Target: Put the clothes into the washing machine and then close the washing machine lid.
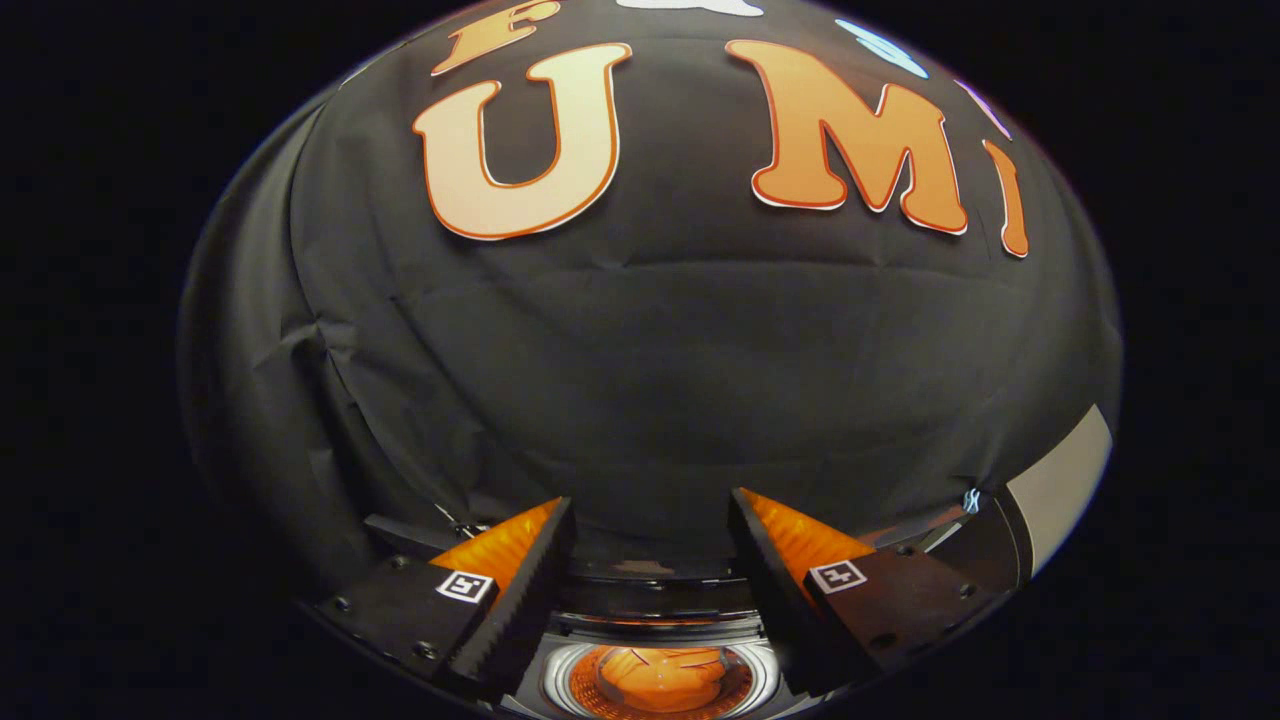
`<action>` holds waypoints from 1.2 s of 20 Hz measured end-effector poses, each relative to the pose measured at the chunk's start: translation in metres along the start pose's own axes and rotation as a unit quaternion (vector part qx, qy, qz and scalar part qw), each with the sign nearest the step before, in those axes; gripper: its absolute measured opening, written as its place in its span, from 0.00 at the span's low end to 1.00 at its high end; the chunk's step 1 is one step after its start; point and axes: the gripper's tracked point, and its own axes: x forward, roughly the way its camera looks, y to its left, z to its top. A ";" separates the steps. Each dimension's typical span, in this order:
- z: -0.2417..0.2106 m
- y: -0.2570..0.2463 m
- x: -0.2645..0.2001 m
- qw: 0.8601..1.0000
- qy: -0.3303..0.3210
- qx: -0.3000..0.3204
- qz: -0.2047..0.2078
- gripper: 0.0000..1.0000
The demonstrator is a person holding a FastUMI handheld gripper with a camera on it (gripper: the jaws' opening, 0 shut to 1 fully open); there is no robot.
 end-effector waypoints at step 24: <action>-0.082 0.002 -0.109 0.997 -0.039 -0.009 -0.061 0.99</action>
